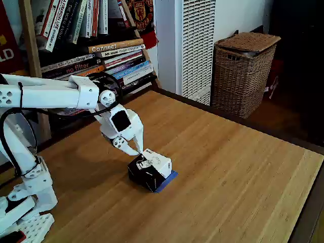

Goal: Push the box on top of the target

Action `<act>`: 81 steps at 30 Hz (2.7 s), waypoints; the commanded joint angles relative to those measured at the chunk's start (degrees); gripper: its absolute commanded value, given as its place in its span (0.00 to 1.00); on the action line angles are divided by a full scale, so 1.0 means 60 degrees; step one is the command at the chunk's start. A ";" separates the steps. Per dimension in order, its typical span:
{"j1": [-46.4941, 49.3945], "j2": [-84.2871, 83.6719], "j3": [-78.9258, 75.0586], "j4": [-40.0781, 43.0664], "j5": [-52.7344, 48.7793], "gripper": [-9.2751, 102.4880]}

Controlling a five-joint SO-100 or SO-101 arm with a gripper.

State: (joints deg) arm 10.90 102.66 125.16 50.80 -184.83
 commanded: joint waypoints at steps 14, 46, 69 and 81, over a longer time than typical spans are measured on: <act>0.0103 -0.0190 -0.0557 0.0146 -0.0029 0.08; -0.1655 0.3193 0.0396 0.1992 1.0752 0.08; -0.0835 0.9478 0.3633 0.2900 1.6201 0.08; -0.0044 1.4312 0.5669 0.4878 1.7212 0.08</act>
State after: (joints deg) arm 8.96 187.12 159.08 79.54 -82.62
